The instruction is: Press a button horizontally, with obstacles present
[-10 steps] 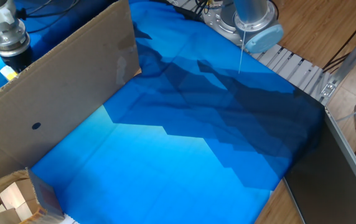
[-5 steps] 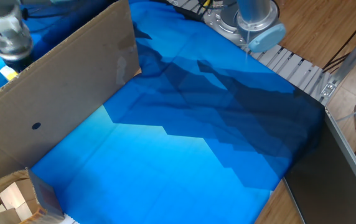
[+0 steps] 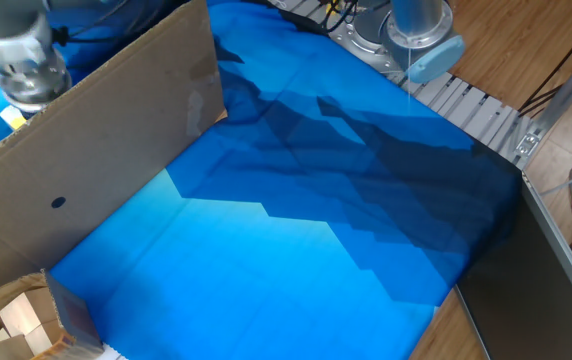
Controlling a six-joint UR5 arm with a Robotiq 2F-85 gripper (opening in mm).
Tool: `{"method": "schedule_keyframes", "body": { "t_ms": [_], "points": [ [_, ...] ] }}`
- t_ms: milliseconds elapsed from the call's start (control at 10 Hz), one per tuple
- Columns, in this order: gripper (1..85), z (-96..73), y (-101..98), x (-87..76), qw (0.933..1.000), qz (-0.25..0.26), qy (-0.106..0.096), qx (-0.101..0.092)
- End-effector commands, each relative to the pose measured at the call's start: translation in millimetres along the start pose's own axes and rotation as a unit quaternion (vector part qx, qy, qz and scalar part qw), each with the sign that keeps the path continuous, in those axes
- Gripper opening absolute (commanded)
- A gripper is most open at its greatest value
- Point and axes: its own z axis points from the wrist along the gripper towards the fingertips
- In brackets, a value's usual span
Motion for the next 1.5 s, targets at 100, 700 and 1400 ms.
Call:
{"method": "schedule_keyframes", "body": {
  "t_ms": [100, 700, 1400],
  "points": [
    [1.0, -63.3, -28.6, 8.3, 0.9983, -0.024, 0.024, -0.047],
    [1.0, -80.6, -50.0, 20.4, 0.9990, -0.023, 0.013, -0.035],
    [1.0, -84.8, -20.9, -32.8, 0.9893, -0.074, -0.092, -0.086]
  ]
}}
